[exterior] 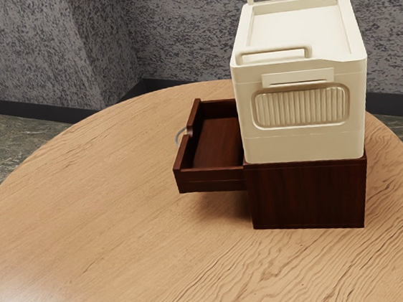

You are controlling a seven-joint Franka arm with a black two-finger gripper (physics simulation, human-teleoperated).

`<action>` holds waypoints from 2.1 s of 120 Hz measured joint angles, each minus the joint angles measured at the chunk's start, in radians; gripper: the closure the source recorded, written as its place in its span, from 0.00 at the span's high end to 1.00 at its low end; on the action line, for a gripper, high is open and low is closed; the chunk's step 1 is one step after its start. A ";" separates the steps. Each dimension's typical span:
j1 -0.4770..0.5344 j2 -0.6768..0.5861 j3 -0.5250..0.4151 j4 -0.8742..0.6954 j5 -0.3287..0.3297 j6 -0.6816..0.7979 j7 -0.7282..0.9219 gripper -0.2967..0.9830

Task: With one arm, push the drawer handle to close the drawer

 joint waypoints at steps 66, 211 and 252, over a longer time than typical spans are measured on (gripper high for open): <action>-0.201 -0.348 -0.145 -0.262 0.000 -0.017 -0.010 0.75; 0.154 -0.078 -0.312 -0.773 -0.166 0.816 0.801 0.75; 0.081 0.170 -0.327 -0.574 -0.345 0.782 1.218 0.73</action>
